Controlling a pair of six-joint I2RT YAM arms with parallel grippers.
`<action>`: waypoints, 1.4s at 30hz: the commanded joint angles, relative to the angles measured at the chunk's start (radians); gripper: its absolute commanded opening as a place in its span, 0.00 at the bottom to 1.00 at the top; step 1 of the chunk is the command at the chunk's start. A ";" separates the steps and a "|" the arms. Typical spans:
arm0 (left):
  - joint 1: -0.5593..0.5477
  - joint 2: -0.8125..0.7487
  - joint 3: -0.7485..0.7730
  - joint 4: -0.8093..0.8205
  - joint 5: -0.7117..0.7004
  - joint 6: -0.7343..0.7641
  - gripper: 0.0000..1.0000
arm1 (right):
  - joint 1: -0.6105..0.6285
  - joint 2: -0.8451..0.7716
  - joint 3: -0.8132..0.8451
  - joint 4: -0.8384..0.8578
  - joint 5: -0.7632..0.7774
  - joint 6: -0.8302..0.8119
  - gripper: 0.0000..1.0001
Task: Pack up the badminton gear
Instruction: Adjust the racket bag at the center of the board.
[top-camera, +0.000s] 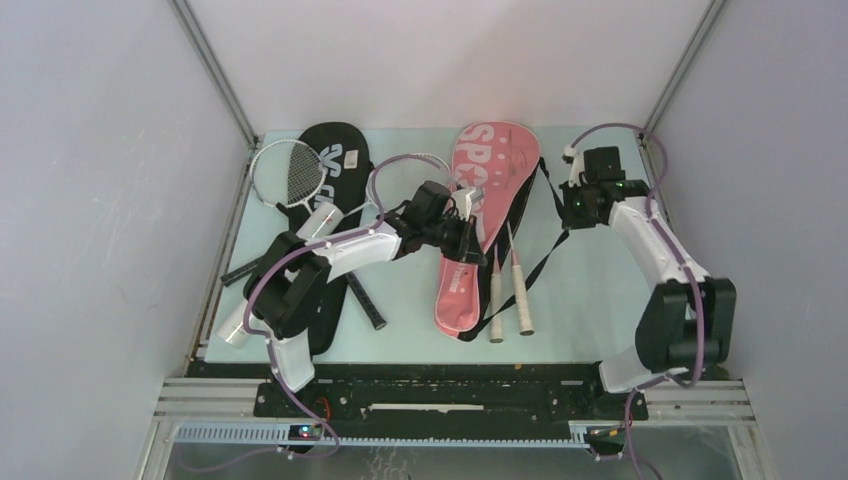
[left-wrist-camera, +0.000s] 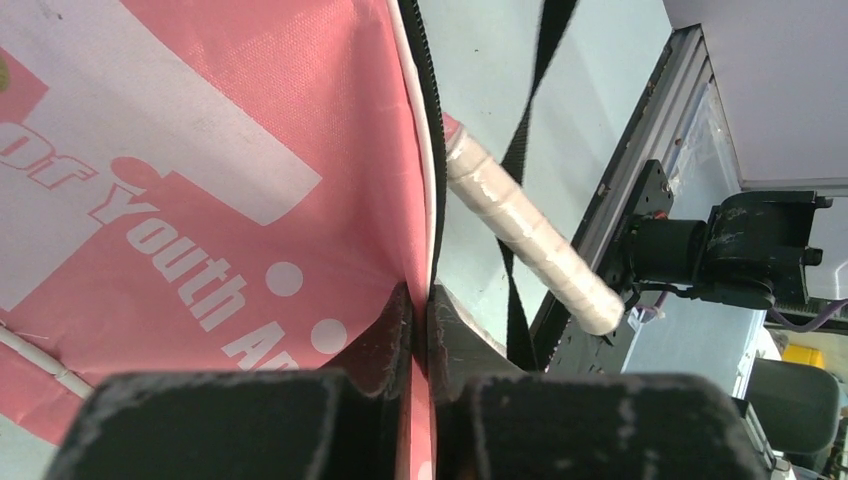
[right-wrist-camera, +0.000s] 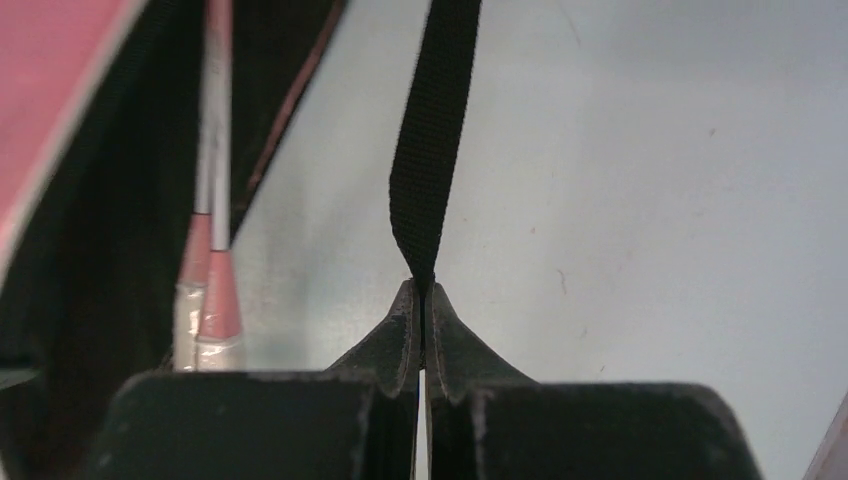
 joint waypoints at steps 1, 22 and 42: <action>-0.010 -0.049 -0.031 0.050 0.020 0.015 0.09 | -0.004 -0.136 0.042 0.005 -0.074 -0.045 0.00; -0.011 -0.042 -0.024 0.028 0.034 0.033 0.17 | -0.035 -0.228 0.125 -0.039 -0.587 -0.051 0.00; 0.059 -0.050 0.121 -0.152 0.101 0.176 0.34 | -0.063 -0.215 0.302 -0.183 -0.756 -0.127 0.00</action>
